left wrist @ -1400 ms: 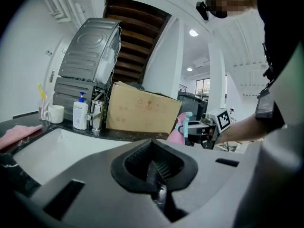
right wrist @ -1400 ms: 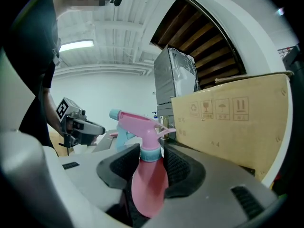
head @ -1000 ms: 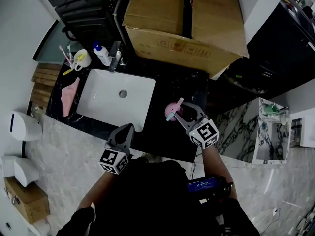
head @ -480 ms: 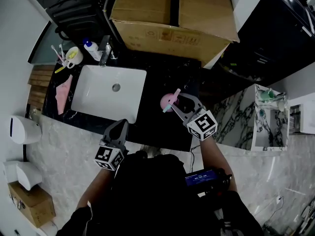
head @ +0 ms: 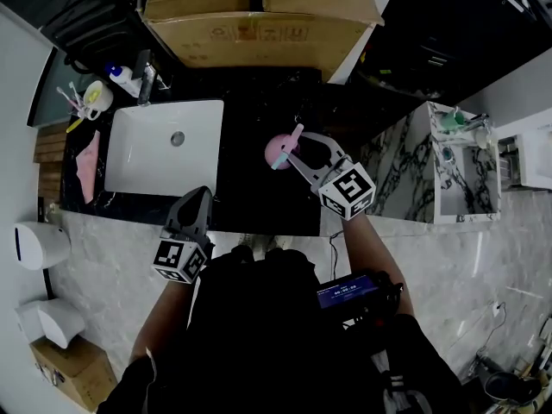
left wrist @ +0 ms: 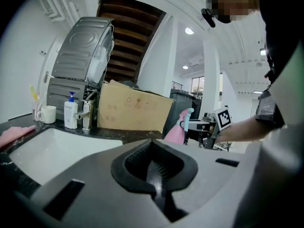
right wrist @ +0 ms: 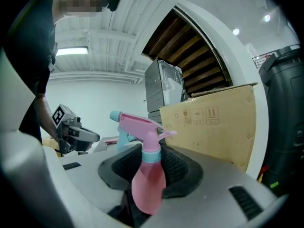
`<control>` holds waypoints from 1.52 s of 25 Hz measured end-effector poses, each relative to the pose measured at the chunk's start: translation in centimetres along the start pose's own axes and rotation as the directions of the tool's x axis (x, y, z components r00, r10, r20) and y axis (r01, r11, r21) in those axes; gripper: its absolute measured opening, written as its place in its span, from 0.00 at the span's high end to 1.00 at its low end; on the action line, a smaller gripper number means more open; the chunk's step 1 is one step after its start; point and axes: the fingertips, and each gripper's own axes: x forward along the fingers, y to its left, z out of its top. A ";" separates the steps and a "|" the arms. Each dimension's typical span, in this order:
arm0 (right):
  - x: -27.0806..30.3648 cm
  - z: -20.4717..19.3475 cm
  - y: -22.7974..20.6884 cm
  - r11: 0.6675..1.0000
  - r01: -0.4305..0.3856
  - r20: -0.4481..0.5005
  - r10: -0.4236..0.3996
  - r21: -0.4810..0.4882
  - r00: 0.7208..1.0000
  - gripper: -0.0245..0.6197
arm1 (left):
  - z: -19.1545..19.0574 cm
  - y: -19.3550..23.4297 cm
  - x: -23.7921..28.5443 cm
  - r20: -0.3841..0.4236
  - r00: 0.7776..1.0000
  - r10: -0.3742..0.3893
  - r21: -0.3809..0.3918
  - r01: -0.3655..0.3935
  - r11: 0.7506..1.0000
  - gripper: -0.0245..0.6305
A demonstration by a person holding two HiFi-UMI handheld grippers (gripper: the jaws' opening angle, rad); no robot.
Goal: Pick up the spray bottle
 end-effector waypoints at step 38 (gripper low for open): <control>-10.1 0.2 8.3 0.870 0.492 -0.012 -0.492 0.018 0.870 0.74 | -0.4 -3.0 -1.0 -0.041 0.866 -0.499 0.072 0.501 0.863 0.95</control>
